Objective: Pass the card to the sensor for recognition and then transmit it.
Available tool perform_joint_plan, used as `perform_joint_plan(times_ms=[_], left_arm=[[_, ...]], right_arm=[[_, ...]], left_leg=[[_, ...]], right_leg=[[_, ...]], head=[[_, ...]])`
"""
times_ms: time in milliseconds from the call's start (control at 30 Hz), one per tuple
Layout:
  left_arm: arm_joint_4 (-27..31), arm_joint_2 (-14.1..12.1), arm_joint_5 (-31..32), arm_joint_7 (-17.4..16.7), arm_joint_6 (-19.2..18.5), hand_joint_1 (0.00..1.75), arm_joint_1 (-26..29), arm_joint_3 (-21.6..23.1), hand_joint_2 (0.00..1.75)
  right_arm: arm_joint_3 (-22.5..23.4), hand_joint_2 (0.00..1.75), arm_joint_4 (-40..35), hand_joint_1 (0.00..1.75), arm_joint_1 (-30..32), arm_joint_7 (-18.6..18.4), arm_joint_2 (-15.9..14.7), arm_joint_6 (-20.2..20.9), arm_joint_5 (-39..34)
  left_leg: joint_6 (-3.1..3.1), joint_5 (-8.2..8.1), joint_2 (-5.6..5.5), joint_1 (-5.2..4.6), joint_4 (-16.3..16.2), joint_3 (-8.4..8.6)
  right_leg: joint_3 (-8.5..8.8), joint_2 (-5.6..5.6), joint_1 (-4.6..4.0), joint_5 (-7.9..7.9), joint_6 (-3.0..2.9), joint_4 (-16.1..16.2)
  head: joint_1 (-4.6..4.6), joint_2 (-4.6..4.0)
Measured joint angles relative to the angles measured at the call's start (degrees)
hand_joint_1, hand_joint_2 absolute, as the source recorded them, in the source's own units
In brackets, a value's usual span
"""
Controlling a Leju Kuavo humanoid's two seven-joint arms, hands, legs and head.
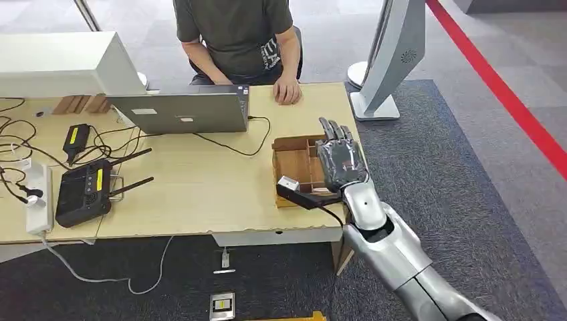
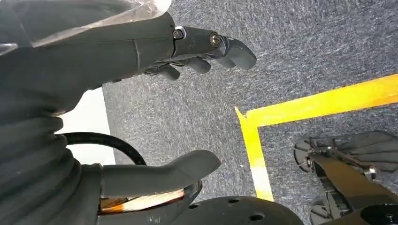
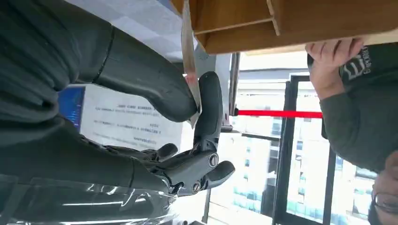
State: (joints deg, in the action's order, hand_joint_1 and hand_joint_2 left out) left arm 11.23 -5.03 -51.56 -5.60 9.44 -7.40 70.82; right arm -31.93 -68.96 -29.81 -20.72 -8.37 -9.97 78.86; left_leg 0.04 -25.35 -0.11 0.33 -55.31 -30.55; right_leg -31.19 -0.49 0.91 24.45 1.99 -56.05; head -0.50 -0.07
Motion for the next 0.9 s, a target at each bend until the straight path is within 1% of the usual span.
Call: perform_joint_plan(times_ms=[300,733,833,900], left_arm=[[0.0,0.0,0.2,0.4,-0.1,0.0,0.0,0.0,1.75],[0.0,0.0,0.3,0.4,-0.1,0.0,0.0,0.0,1.75],[0.0,0.0,0.3,0.6,-0.1,0.0,0.0,0.0,1.75],[0.0,0.0,0.5,0.7,-0.1,0.0,0.0,0.0,1.75]], right_arm=[[-1.9,1.75,0.2,1.75,-3.8,0.6,0.4,0.4,0.4],[-3.5,1.75,0.7,1.75,-4.9,0.6,0.6,0.4,0.5],[-4.0,1.75,1.3,1.75,-5.8,1.2,0.8,0.3,0.9],[-4.5,1.75,2.4,1.75,-7.4,1.9,1.4,0.4,1.2]], left_leg=[[-0.01,0.01,0.0,0.0,0.0,-0.01],[-0.01,0.01,-0.01,0.0,0.0,-0.01],[-0.01,0.01,0.0,0.0,0.0,-0.03],[-0.02,0.02,0.01,0.0,0.0,-0.03]], right_leg=[[0.0,-0.01,0.0,0.0,0.0,0.0],[0.0,0.0,0.0,0.0,0.0,0.0],[-0.02,0.0,0.0,0.0,0.0,0.0],[-0.02,0.0,0.0,-0.01,-0.01,-0.1]], head=[[0.0,0.0],[0.0,0.0],[0.0,0.0],[0.0,0.0]])
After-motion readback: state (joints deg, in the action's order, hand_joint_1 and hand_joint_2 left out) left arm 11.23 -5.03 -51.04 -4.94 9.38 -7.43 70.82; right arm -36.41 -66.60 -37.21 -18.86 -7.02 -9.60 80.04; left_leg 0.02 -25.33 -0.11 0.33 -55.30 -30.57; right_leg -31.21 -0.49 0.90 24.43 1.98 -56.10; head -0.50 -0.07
